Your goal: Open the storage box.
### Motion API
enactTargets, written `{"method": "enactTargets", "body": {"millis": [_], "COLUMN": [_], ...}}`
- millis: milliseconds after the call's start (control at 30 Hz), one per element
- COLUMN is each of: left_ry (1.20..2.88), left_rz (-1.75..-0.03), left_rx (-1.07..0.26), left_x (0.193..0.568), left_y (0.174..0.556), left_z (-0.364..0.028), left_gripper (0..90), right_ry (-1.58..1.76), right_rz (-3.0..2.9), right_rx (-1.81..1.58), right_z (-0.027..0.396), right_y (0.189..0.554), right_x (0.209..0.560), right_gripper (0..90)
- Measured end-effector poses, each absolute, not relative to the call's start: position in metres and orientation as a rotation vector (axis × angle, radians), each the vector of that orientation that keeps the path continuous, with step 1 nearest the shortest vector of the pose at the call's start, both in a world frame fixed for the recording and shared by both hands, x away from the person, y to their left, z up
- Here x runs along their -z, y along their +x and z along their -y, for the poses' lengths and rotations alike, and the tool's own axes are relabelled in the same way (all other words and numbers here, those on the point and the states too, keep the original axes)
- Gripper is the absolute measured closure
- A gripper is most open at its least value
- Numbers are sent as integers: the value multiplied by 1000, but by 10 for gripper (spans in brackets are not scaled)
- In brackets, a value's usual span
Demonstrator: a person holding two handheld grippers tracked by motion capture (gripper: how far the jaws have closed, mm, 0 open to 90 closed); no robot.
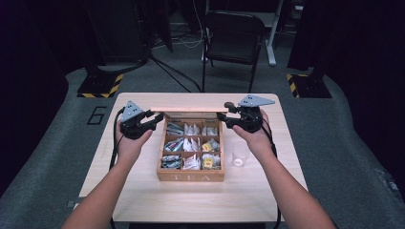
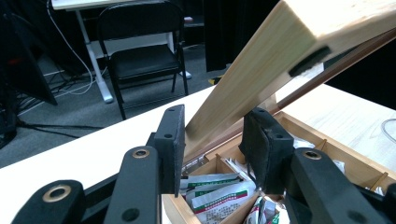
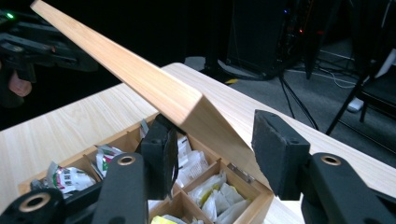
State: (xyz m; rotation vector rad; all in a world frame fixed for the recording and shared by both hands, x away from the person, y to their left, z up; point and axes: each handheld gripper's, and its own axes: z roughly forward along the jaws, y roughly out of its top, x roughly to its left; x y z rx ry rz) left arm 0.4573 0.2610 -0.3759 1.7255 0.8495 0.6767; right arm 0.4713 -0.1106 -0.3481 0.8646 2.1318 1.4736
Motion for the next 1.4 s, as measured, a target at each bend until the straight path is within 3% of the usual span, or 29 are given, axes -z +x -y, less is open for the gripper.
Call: {"method": "enactTargets", "body": {"millis": [333,867,1400], "left_ry": [1714,1686,1681], "left_rz": [-865,-896,-926], "left_rx": [-669,-650,-650], "left_x": [373,368,376], "left_y": [462,473,487], "left_z": [-260,-260,-260], "left_gripper": [602,604,541], "right_ry": [884,925,963], "right_rz": [-2116,-2094,-2111], "right_rx": [-1417,-1403,-1409], "right_z": [102,101,103], "right_y": [481,501,514], "right_x": [358,365,361], "right_gripper": [440,544,570]}}
